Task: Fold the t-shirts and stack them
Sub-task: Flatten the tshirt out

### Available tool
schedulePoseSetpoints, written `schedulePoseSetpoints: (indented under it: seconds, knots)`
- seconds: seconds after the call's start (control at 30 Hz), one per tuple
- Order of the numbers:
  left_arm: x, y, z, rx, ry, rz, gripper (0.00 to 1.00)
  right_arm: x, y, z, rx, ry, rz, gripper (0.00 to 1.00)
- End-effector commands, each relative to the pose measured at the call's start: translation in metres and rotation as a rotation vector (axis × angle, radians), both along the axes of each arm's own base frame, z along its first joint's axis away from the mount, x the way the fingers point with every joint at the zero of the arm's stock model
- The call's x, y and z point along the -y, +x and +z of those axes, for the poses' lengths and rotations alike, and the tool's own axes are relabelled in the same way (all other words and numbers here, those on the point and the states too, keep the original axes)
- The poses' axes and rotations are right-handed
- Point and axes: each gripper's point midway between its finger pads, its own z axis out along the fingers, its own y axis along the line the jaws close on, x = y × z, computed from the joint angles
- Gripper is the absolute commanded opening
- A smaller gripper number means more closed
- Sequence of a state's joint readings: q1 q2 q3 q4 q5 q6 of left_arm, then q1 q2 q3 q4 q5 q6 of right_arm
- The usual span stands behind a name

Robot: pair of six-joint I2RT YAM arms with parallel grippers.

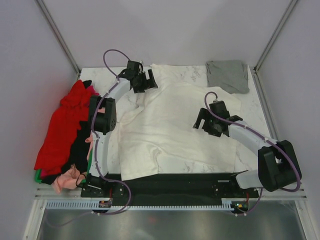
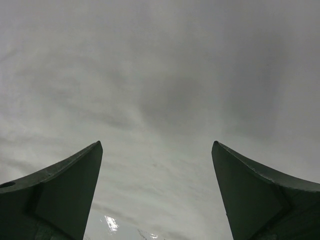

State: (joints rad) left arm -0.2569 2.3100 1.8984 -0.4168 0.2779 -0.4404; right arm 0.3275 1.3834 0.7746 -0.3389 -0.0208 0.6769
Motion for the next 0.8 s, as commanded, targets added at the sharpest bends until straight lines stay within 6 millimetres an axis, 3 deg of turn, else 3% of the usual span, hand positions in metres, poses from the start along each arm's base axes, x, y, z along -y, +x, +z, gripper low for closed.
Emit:
schedulePoseSetpoints:
  seconds: [0.0, 0.2, 0.27, 0.3, 0.33, 0.47, 0.57, 0.7, 0.77]
  knots:
    - [-0.022, 0.026, -0.022, -0.008, 0.067, 0.078, 0.99, 0.019, -0.003, 0.006, 0.013, -0.056, -0.024, 0.98]
    - [-0.059, 0.062, -0.011, 0.055, 0.068, 0.133, 1.0, 0.057, -0.007, -0.022, -0.103, -0.117, -0.09, 0.98]
    - [-0.063, 0.07, -0.005, 0.089, 0.083, 0.11, 1.0, 0.059, -0.008, -0.032, -0.135, -0.119, -0.087, 0.98]
    - [-0.063, 0.072, -0.015, 0.083, 0.091, 0.094, 1.0, 0.06, -0.006, -0.032, -0.135, -0.121, -0.088, 0.98]
    - [-0.063, 0.074, -0.012, 0.091, 0.096, 0.086, 1.0, 0.06, -0.004, -0.032, -0.132, -0.122, -0.09, 0.98]
    - [-0.065, 0.076, -0.023, 0.09, 0.139, 0.073, 1.0, 0.065, 0.001, -0.034, -0.13, -0.138, -0.095, 0.98]
    - [-0.075, 0.074, -0.019, 0.077, 0.2, 0.118, 1.0, 0.066, 0.003, -0.032, -0.128, -0.134, -0.09, 0.98]
    - [-0.071, 0.06, -0.025, -0.001, 0.155, 0.152, 0.84, 0.068, 0.005, -0.029, -0.118, -0.133, -0.091, 0.98]
    - [-0.061, 0.047, -0.038, -0.07, 0.097, 0.154, 0.77, 0.069, 0.005, -0.027, -0.114, -0.133, -0.091, 0.98]
